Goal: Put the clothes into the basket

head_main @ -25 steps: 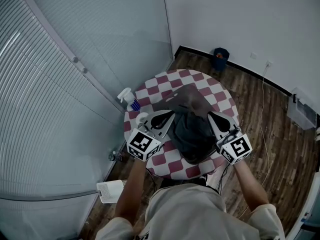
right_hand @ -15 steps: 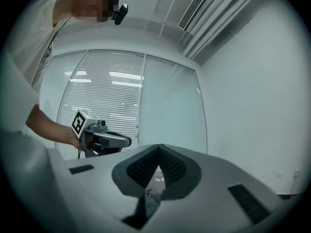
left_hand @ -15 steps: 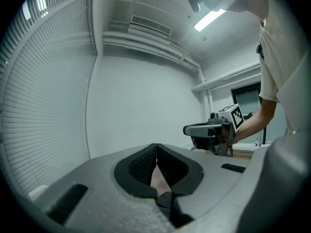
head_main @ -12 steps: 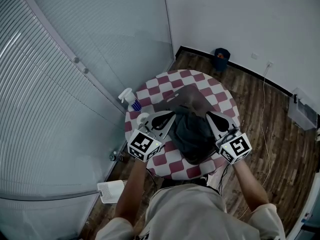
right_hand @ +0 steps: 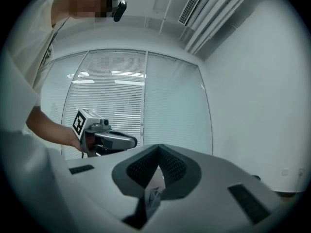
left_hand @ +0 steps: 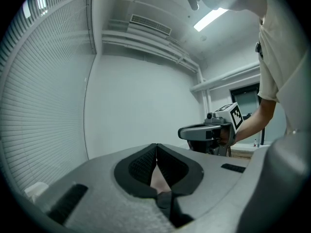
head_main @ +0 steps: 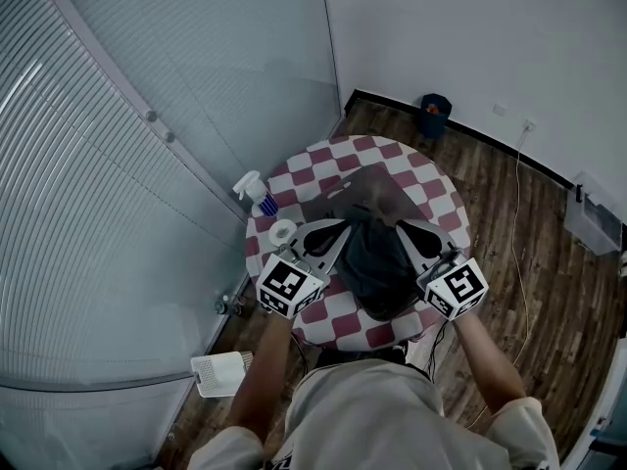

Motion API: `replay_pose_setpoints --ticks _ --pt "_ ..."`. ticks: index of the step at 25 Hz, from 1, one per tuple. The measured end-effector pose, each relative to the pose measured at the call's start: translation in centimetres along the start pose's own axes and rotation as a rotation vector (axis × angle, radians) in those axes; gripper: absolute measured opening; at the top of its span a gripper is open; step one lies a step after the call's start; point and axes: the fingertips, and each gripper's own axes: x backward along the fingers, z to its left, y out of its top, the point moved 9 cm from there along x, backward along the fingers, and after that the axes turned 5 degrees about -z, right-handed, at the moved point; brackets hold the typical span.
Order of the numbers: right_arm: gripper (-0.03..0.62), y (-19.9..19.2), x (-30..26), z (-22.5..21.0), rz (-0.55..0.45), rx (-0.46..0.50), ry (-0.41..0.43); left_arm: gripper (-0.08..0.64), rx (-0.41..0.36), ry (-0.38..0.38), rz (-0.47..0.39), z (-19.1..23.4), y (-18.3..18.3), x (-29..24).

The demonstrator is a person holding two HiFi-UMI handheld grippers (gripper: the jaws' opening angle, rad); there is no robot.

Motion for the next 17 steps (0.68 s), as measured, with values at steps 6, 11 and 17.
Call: replay_pose_setpoints --ticks 6,11,17 --pt "0.021 0.13 -0.21 -0.08 -0.007 -0.037 -0.002 0.015 0.008 -0.011 -0.001 -0.66 -0.18 -0.41" --pt "0.021 0.2 -0.62 0.25 0.004 -0.02 0.015 0.015 0.01 -0.018 -0.002 -0.94 -0.28 -0.56" --pt "0.021 -0.07 -0.89 0.59 0.027 -0.03 0.042 0.015 0.011 -0.018 -0.003 -0.63 -0.08 -0.51"
